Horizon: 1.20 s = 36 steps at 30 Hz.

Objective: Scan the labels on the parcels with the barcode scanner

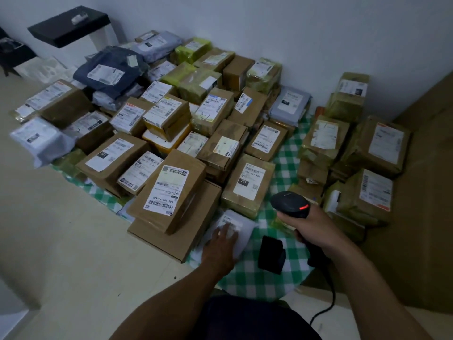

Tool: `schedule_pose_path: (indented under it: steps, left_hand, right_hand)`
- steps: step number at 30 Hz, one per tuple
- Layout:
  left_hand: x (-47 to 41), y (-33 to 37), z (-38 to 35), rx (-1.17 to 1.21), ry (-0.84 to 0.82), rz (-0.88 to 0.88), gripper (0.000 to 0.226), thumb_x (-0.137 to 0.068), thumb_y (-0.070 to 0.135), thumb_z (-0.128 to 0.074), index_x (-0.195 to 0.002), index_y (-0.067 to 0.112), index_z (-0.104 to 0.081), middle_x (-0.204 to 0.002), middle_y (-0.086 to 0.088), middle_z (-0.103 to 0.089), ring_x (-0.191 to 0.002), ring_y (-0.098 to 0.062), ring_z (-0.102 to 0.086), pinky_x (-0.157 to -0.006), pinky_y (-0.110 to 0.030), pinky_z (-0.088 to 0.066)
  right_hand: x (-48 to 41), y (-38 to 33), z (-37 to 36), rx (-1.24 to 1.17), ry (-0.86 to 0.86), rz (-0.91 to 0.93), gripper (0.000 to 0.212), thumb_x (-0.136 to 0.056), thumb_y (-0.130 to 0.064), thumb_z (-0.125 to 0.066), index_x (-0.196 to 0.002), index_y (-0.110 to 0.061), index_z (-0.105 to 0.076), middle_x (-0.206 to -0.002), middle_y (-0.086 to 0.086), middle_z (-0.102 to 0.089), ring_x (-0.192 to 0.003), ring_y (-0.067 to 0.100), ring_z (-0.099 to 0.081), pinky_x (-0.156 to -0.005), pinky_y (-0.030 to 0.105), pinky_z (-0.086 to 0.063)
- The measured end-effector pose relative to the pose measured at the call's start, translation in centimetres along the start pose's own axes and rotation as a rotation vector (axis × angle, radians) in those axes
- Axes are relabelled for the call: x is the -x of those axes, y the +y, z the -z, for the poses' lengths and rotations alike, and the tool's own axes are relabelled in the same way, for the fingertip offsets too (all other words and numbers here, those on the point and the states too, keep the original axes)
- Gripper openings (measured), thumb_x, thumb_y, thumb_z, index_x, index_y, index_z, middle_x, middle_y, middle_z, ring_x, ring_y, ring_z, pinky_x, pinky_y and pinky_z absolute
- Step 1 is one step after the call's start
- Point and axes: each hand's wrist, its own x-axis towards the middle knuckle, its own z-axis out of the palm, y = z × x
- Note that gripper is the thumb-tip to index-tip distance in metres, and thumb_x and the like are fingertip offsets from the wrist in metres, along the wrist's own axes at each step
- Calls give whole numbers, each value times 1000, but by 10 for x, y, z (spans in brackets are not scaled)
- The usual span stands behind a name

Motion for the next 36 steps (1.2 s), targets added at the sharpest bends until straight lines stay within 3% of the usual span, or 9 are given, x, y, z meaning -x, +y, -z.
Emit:
schedule_pose_path:
  steps: [2,4,7,9,16,23,27,32,36]
  left_hand:
    - [-3,-1,4,48,4,21,77,-98,38,-62,-162,34,-20,-172,1,10,-158,-30,1,-123,-48,-26]
    - [-5,5,17,134,63,-29,71,-95,45,-62,-159,32,-34,-172,0,-11,-157,-26,-14,-124,-40,-23]
    - [-5,30,52,269,230,-160,55,-94,42,-65,-145,24,-57,-155,3,-45,-140,-19,-44,-114,-28,-36]
    - [-10,53,80,370,276,-242,47,-95,32,-69,-139,18,-61,-147,1,-51,-131,-18,-52,-107,-22,-38]
    - [-51,163,142,708,159,-392,39,-99,38,-66,-135,23,-64,-127,7,-64,-113,-10,-62,-100,-31,-51]
    - [-87,257,139,806,-81,-348,59,-94,42,-73,-144,17,-55,-136,-1,-63,-116,-13,-58,-89,-24,-44]
    - [-101,268,121,852,-124,-277,64,-88,45,-79,-141,19,-56,-134,-2,-63,-114,-17,-63,-95,-35,-56]
    - [-95,249,112,1069,-288,-306,53,-93,22,-75,-137,40,-51,-122,11,-67,-108,-6,-65,-84,-23,-57]
    - [-94,221,99,1117,-426,-351,89,-82,28,-83,-155,45,-36,-155,1,-50,-137,-18,-54,-108,-49,-51]
  right_hand:
    - [3,3,2,-23,15,-8,35,-89,-28,-82,-121,-34,-69,-64,-11,-68,-51,11,-54,-53,30,-45]
    - [7,3,5,-44,38,-12,33,-91,-28,-80,-121,-35,-68,-62,-12,-67,-51,11,-54,-52,28,-45]
    - [11,2,14,-92,99,-14,36,-91,-32,-79,-125,-33,-67,-70,-8,-69,-59,13,-58,-56,29,-46]
    - [14,1,20,-116,167,-26,42,-91,-33,-80,-130,-28,-66,-80,-4,-70,-68,16,-62,-59,28,-47]
    - [27,5,52,-281,526,-30,55,-91,-34,-79,-140,-25,-56,-128,-2,-67,-109,15,-62,-84,28,-45]
    - [45,19,75,-288,685,-134,71,-92,-33,-78,-150,-18,-40,-132,3,-59,-114,21,-56,-92,32,-40]
    - [51,28,81,-283,715,-184,73,-91,-30,-79,-150,-15,-38,-138,8,-58,-121,27,-57,-94,34,-42]
    - [44,29,80,-305,723,-180,71,-90,-33,-80,-149,-21,-42,-137,3,-60,-122,25,-60,-100,40,-49]
    - [33,22,80,-362,746,-136,65,-91,-31,-79,-145,-22,-45,-131,-2,-63,-114,18,-62,-91,33,-48]
